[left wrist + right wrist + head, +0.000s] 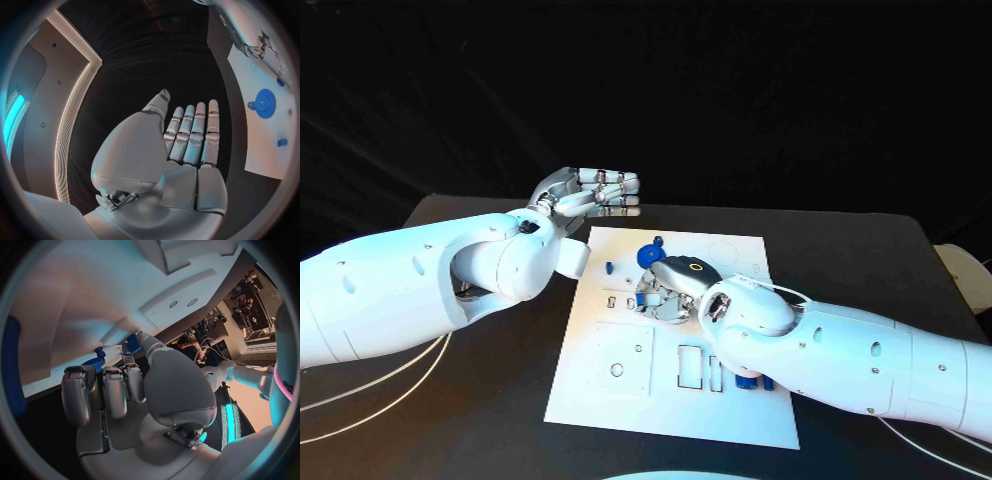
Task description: Assemble the parts on the task board
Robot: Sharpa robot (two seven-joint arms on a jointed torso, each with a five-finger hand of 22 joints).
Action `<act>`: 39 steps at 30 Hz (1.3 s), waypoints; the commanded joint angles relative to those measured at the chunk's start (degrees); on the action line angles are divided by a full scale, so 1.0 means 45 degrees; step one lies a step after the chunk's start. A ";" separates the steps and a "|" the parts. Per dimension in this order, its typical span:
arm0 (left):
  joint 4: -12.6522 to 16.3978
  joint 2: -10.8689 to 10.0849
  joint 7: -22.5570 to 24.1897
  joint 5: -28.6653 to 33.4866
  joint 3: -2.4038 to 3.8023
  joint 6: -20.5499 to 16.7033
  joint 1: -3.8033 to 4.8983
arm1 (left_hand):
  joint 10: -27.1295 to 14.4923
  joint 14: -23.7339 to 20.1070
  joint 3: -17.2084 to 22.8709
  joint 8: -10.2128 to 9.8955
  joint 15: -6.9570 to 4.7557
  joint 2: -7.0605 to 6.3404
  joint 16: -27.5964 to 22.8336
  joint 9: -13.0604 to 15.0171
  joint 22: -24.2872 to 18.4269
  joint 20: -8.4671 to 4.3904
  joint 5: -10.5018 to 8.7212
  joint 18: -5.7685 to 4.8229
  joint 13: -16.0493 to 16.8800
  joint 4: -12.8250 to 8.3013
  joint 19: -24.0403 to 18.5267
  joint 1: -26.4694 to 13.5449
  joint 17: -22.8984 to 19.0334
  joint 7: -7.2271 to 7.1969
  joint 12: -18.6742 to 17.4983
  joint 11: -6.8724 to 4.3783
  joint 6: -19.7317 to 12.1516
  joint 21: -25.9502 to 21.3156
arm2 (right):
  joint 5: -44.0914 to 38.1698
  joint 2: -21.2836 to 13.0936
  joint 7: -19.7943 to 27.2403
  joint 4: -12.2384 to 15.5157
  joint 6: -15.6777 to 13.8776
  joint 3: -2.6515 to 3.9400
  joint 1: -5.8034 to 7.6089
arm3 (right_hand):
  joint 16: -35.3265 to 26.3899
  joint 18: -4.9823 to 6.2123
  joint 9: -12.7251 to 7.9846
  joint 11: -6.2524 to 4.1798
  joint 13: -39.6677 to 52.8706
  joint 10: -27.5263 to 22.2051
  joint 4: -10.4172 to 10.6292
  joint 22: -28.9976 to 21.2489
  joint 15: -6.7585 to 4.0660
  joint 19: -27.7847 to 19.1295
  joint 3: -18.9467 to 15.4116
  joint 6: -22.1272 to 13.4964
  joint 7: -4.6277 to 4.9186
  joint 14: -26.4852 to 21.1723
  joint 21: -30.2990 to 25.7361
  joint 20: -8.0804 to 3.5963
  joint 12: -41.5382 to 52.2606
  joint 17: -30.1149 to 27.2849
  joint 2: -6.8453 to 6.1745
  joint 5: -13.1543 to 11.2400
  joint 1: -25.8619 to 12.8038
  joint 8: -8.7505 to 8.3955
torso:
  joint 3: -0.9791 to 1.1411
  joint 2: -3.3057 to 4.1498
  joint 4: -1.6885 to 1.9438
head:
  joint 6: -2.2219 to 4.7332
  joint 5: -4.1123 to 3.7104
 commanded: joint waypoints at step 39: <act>-0.1040 0.0037 -0.1706 -0.2925 0.0007 0.2749 0.0013 | 0.2376 0.3951 0.0104 0.0320 -0.1268 0.0622 0.1621 0.0068 0.0669 -0.1241 -0.0015 0.0187 0.0102 0.0560 0.2490 -0.0160 0.1226 -0.0729 0.0353 -0.1076 0.1511 0.1827 | 0.3363 -0.2712 0.3912 0.2642 -0.3110 0.0212 0.0667 | -0.0178 0.0125 -0.0255 0.0333 0.0494 -0.0876 0.0839 0.2257 0.0399 0.0354 -0.2033 -0.1275 0.0362 0.1033 -0.0463 0.0365 -0.0631 0.2237 0.0031 0.0693 0.0780 -0.0067 | 0.0006 -0.0251 -0.0057 | 0.0092 0.0093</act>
